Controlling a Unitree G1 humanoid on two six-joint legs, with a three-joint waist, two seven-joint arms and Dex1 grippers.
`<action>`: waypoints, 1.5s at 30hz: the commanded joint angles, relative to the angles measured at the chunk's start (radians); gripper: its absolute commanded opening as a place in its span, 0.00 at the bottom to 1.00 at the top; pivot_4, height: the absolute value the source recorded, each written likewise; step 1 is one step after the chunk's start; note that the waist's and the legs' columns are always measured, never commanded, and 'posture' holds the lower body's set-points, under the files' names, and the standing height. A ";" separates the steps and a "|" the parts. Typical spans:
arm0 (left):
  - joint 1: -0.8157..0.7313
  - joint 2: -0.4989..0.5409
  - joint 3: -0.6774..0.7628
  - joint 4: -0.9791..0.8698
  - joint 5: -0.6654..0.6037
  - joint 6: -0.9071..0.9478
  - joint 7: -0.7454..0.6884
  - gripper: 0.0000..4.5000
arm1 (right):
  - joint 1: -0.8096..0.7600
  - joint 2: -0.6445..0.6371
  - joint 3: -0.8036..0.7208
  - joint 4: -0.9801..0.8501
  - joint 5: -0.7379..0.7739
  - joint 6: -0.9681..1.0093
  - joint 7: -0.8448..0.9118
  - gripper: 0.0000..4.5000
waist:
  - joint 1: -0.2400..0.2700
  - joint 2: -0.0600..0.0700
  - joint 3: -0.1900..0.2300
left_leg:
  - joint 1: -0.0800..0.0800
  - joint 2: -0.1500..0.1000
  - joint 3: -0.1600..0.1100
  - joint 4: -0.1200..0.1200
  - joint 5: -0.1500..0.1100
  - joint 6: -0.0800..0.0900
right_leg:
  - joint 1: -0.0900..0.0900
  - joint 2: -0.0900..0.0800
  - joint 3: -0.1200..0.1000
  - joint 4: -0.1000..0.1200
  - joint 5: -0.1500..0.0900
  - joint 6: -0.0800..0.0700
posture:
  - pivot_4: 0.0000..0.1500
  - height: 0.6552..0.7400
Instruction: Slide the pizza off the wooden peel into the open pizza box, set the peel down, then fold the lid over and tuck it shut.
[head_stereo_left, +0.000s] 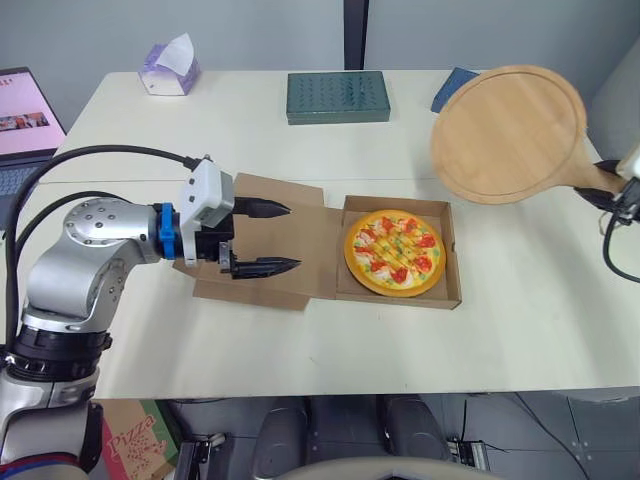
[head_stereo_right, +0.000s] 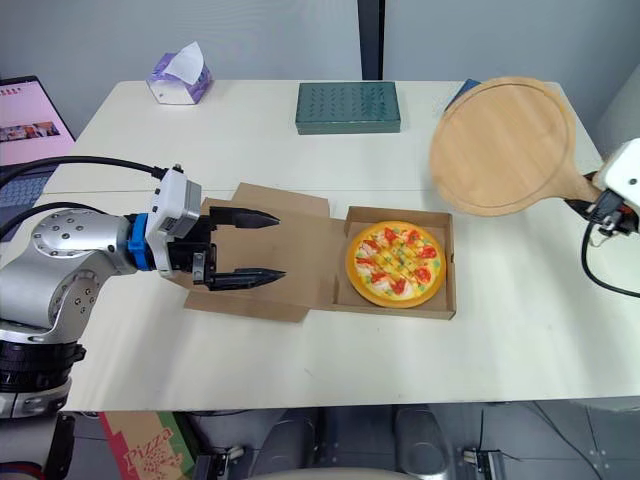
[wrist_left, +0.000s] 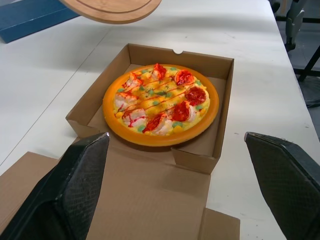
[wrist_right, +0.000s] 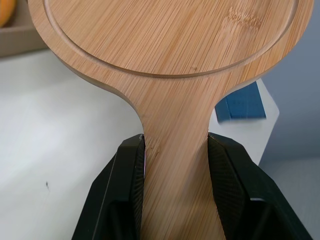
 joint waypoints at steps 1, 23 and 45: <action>-0.021 -0.010 0.008 -0.021 -0.018 0.004 0.001 1.00 | 0.034 0.007 -0.130 -0.055 0.042 0.069 -0.038 0.35 | -0.001 0.000 0.000 | 0.000 0.000 0.000 0.000 0.000 0.000 | 0.000 0.000 0.000 0.000 0.000 0.000 | 1.00 0.86; -0.259 -0.202 -0.158 -0.116 -0.058 0.165 0.118 1.00 | 0.430 0.373 -0.350 -0.443 0.192 0.623 -0.308 0.35 | 0.012 0.001 -0.001 | 0.000 -0.001 0.000 0.005 0.000 0.000 | 0.002 0.000 0.000 0.001 0.001 0.001 | 1.00 0.86; -0.230 -0.213 -0.139 -0.175 -0.081 0.178 0.143 1.00 | 0.463 0.369 -0.397 -0.327 0.286 0.693 -0.324 0.96 | 0.014 0.001 -0.001 | 0.000 -0.001 -0.001 0.005 0.000 0.000 | 0.003 0.000 0.000 0.000 0.001 0.001 | 1.00 0.86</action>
